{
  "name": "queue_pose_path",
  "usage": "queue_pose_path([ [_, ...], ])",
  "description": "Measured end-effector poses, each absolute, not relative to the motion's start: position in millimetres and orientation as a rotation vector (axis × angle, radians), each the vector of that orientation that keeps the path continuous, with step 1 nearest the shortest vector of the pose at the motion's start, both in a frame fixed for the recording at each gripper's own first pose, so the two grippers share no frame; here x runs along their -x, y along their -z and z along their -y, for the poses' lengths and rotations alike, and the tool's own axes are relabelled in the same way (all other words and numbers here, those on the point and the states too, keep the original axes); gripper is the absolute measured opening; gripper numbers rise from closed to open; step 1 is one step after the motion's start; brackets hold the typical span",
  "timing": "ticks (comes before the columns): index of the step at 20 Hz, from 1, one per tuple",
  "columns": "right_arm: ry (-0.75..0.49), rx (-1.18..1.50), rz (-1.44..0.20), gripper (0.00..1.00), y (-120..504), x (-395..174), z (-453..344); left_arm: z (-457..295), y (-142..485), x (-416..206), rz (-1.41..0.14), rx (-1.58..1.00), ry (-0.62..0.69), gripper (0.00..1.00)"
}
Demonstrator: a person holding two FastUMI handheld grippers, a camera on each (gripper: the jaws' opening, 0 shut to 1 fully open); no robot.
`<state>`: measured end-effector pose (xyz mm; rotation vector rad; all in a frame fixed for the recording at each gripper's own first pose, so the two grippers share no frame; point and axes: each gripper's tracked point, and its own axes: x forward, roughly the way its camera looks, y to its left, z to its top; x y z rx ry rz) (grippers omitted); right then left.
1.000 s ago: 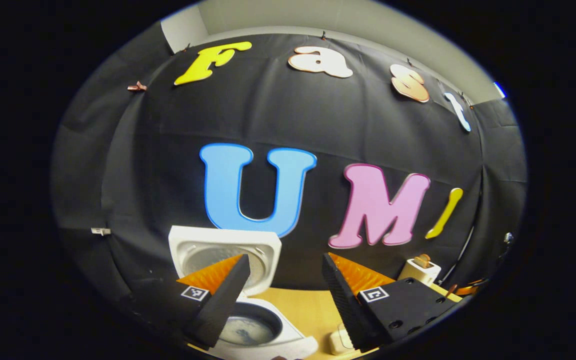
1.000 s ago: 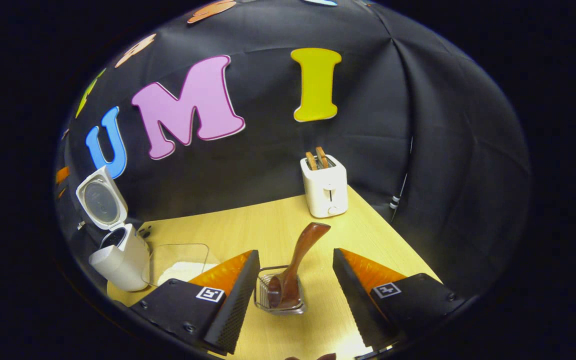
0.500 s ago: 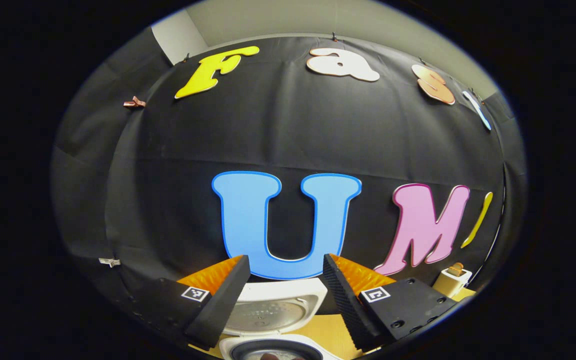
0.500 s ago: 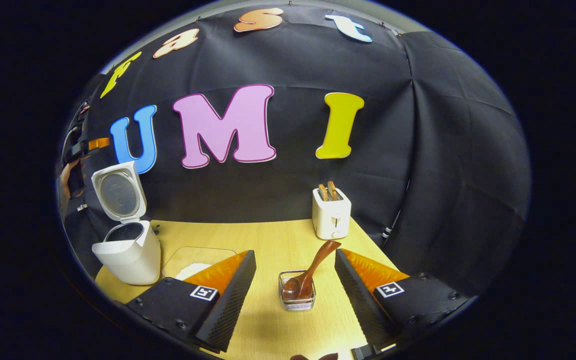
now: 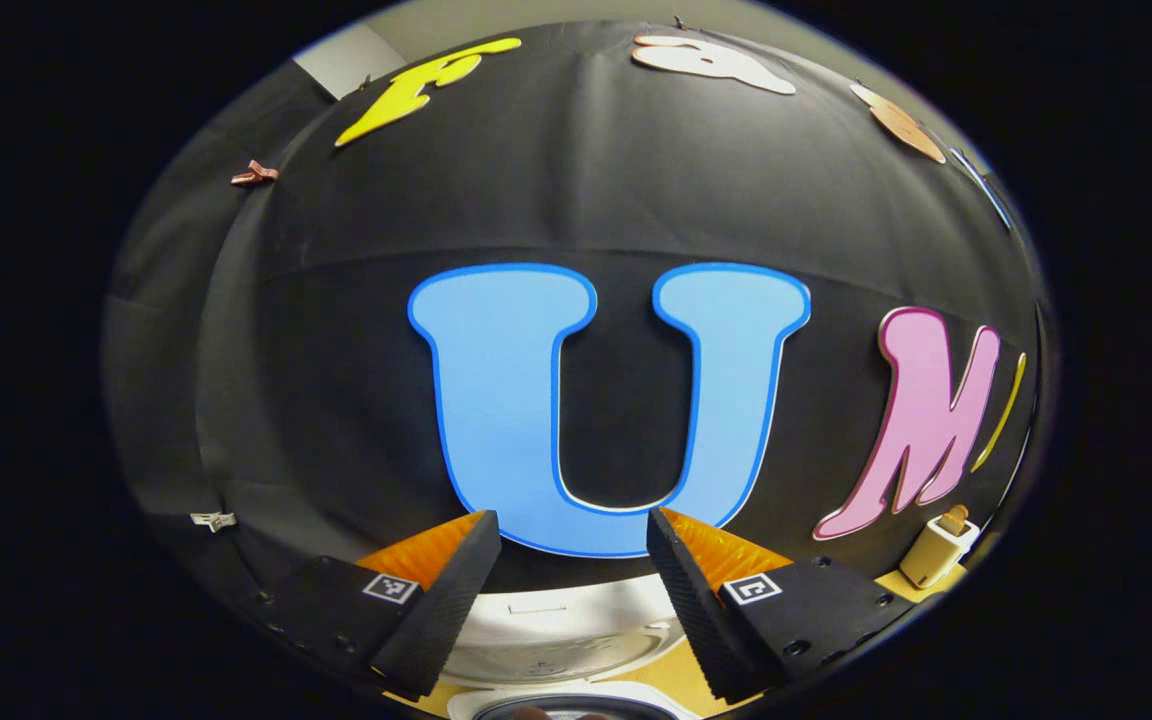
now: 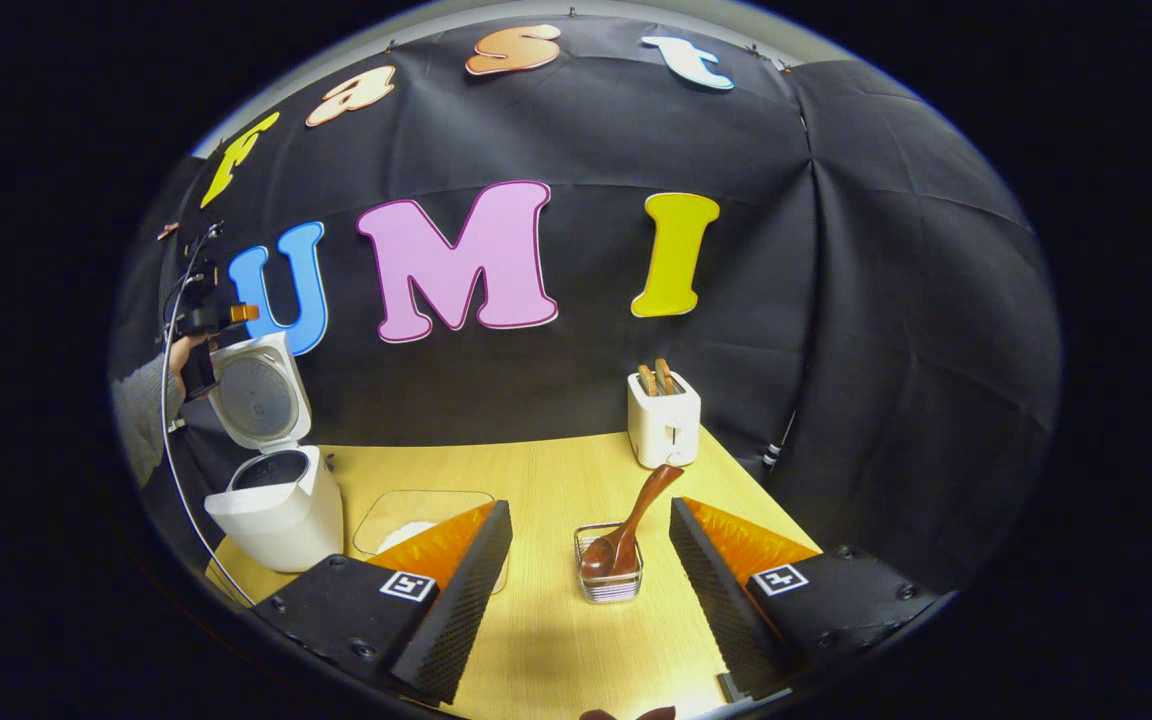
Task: Close the left gripper, press the button to open the rice cooker; take a wooden spoon from the chopstick holder with the right hand, scoop a spoonful of rice and pour it into the rice cooker, then put the wooden spoon back into the chopstick holder.
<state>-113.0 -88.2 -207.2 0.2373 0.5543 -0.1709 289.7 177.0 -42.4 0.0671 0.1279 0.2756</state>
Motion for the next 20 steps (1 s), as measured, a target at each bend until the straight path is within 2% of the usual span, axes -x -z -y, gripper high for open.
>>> queue_pose_path([
  [4,0.160,-0.235,-0.546,0.98,205,110,87,-179,70,-288,-0.208,-0.050,-0.290,0.95],
  [9,0.118,-0.238,-0.531,0.98,202,92,83,-167,80,-266,-0.215,-0.075,-0.286,0.98],
  [20,-0.079,-0.268,-0.463,0.98,191,33,84,-106,125,-159,-0.292,-0.031,-0.347,0.98],
])
